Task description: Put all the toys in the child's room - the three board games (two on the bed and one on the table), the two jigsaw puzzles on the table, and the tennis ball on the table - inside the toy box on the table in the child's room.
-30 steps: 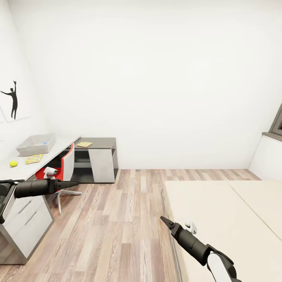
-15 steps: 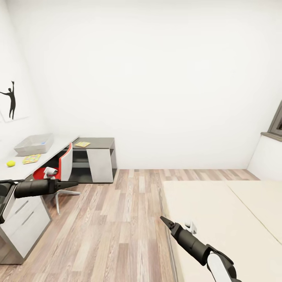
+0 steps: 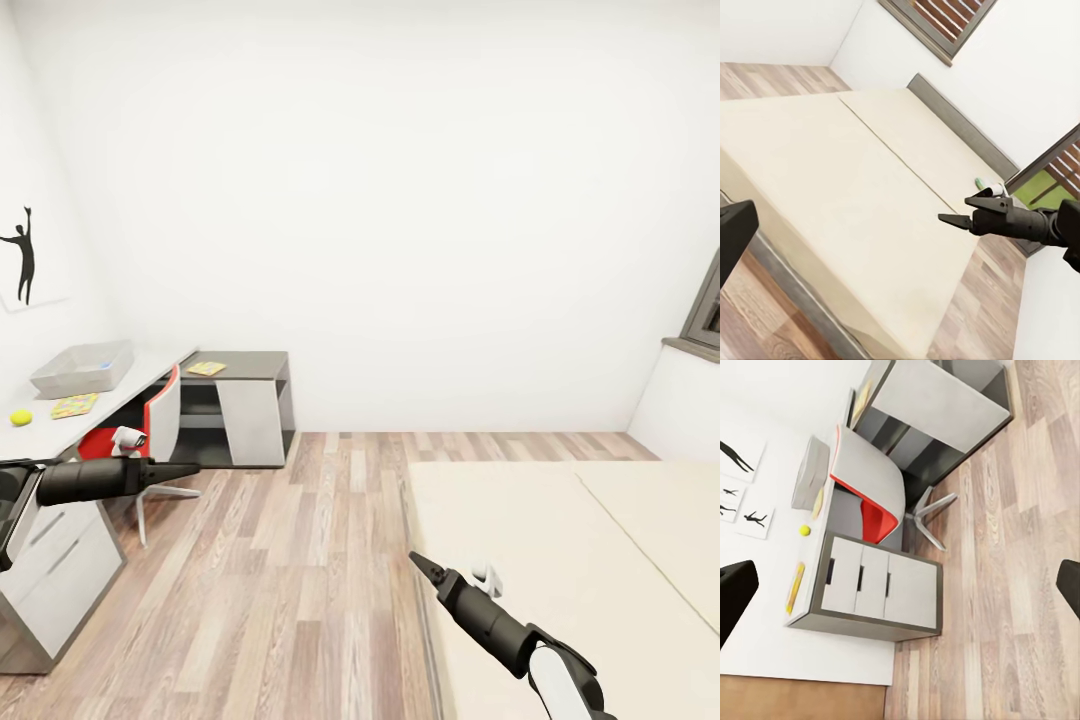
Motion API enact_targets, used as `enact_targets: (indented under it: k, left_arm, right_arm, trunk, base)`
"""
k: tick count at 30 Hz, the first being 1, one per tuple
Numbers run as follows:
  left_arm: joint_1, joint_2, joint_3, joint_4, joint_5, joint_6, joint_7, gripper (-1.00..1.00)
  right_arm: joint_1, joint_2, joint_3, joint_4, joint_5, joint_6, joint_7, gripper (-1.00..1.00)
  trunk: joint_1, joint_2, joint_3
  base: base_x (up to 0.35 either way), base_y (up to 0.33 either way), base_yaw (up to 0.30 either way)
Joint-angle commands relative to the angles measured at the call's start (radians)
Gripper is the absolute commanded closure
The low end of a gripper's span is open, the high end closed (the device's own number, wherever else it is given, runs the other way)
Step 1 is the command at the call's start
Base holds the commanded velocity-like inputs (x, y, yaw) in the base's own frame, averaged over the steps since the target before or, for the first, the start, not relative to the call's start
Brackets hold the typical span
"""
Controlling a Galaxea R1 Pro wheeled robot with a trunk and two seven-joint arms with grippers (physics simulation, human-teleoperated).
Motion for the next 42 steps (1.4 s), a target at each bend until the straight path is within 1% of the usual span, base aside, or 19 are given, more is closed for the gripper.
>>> enact_targets:
  k: [1, 42]
  left_arm:
    - [0.000, 0.000, 0.000, 0.000, 0.000, 0.011, -0.004, -1.00]
    - [0.000, 0.000, 0.000, 0.000, 0.000, 0.011, -0.004, -1.00]
  right_arm:
    - [0.000, 0.001, -0.002, 0.000, -0.004, 0.006, 0.001, -1.00]
    - [-0.001, 0.001, -0.002, 0.000, -0.004, 0.006, 0.001, -1.00]
  trunk:
    - [0.001, -0.001, -0.001]
    - [0.001, -0.001, -0.001]
  base:
    - [0.000, -0.093, 0.000]
    - [0.000, -0.094, 0.000]
